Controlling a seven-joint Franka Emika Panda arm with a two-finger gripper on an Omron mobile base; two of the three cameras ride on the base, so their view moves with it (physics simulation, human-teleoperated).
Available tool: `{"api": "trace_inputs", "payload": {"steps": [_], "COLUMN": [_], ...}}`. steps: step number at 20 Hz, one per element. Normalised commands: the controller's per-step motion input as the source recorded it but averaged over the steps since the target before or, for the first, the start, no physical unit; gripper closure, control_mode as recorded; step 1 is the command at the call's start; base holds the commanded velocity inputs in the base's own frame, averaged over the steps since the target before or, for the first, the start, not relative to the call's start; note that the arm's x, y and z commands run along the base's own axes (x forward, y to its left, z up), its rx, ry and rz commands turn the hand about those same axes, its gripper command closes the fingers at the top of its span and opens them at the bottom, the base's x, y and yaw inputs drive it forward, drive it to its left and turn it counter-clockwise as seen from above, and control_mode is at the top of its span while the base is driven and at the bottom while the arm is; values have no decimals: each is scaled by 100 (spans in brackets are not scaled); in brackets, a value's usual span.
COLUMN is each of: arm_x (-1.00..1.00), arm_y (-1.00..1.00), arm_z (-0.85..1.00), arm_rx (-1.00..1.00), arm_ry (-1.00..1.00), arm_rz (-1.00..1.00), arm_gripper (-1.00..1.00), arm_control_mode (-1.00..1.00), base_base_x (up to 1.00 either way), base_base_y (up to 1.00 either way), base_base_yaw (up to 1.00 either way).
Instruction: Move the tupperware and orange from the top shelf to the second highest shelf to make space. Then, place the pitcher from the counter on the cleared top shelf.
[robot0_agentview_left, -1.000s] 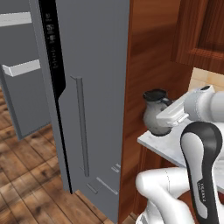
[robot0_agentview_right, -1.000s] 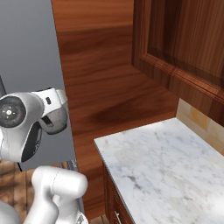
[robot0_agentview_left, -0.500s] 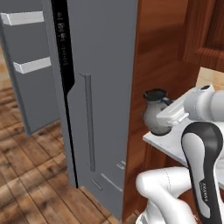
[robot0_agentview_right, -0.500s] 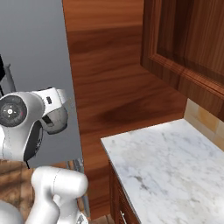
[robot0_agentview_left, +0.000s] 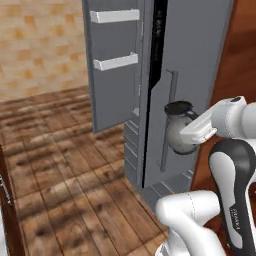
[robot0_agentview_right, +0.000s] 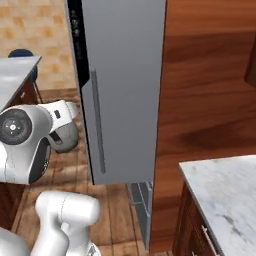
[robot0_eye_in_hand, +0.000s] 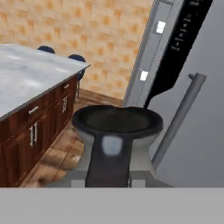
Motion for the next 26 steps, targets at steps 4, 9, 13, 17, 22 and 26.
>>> {"api": "trace_inputs", "payload": {"steps": [4, 9, 13, 17, 22, 26], "arm_x": [0, 0, 0, 0, 0, 0], "arm_y": [0, 0, 0, 0, 0, 0], "arm_z": [0, 0, 0, 0, 0, 0], "arm_rx": [0, 0, 0, 0, 0, 0], "arm_ry": [0, 0, 0, 0, 0, 0], "arm_rz": [0, 0, 0, 0, 0, 0], "arm_gripper": [100, 100, 100, 100, 100, 100], "arm_control_mode": [100, 100, 100, 100, 100, 100], "base_base_x": [4, 44, 66, 78, 89, 81], "base_base_y": [94, 70, 13, 0, 0, 0], "base_base_yaw": [43, 32, 5, 0, -1, -15]}}
